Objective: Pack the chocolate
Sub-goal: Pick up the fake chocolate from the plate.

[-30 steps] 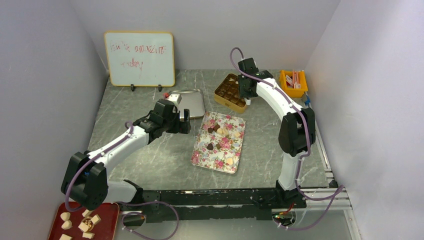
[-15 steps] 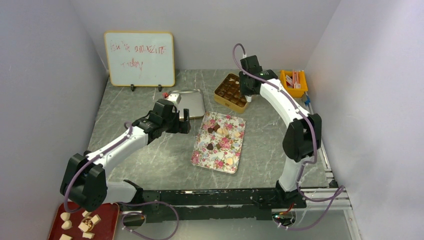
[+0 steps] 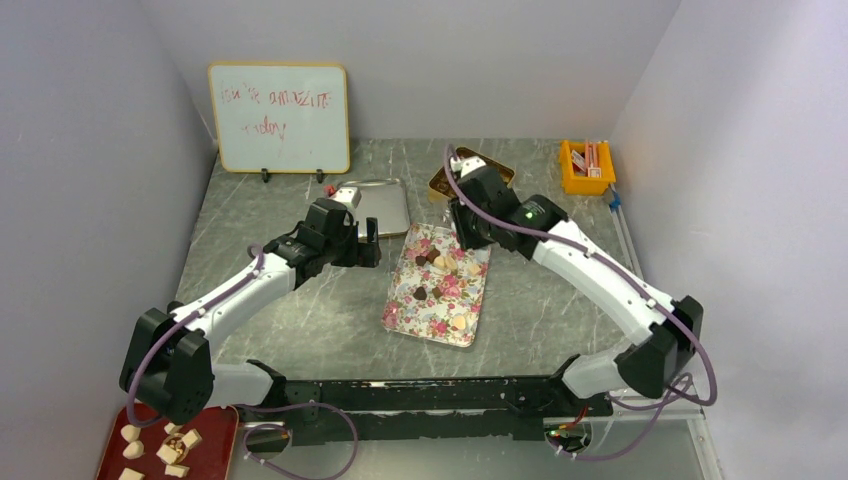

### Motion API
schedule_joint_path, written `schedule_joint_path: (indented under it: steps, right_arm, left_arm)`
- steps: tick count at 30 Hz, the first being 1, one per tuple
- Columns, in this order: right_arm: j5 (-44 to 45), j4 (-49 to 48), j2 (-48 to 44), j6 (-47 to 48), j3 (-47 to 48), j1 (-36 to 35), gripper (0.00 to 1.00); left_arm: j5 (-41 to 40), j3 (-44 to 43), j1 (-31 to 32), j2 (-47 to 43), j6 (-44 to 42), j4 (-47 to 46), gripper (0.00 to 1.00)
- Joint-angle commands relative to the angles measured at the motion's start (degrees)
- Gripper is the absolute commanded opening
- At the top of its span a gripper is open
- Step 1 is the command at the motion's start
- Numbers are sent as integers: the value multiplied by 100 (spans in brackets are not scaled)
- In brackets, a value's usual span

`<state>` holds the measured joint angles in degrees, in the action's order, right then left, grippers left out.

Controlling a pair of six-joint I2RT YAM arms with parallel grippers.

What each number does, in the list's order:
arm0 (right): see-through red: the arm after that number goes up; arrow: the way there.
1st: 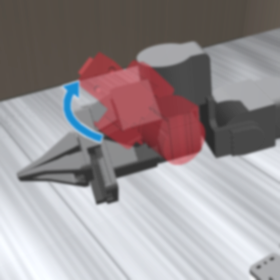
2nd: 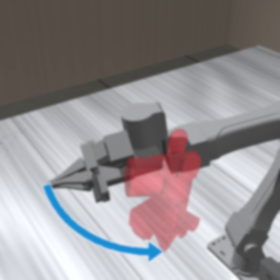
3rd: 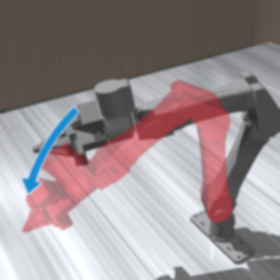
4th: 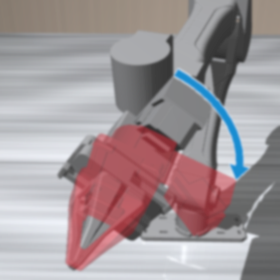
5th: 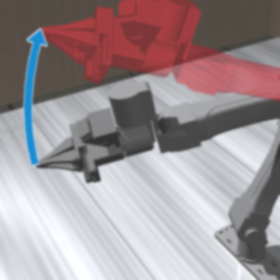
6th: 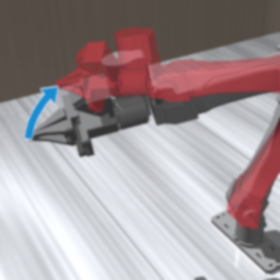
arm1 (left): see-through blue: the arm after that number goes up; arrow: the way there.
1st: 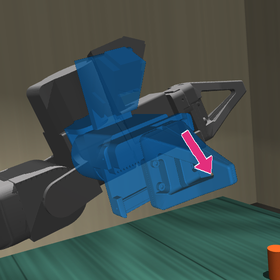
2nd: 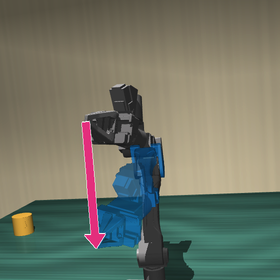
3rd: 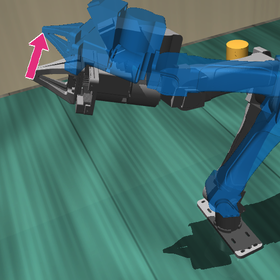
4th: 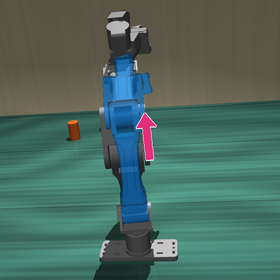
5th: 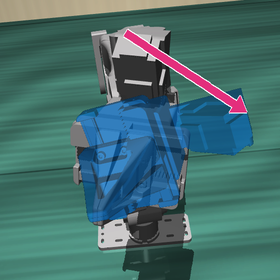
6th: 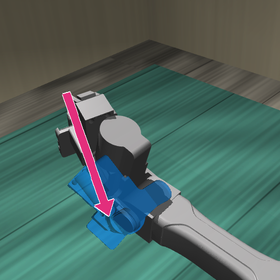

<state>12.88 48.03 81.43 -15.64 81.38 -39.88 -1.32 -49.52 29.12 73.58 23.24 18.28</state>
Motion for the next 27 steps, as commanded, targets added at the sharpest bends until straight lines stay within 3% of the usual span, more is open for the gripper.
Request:
schedule_joint_path:
  steps: [1,15,27]
  right_arm:
    - [-53,337,-576,-325,-385,-225,35]
    - [-526,754,-1232,-533,-1221,-373,34]
    - [-775,967,-1316,-847,-1408,-1039,34]
  left_arm:
    - [79,-136,45,-110,33,-70,100]
    - [80,-115,74,-78,-3,-88,100]
    - [80,-88,73,27,-24,-185,100]
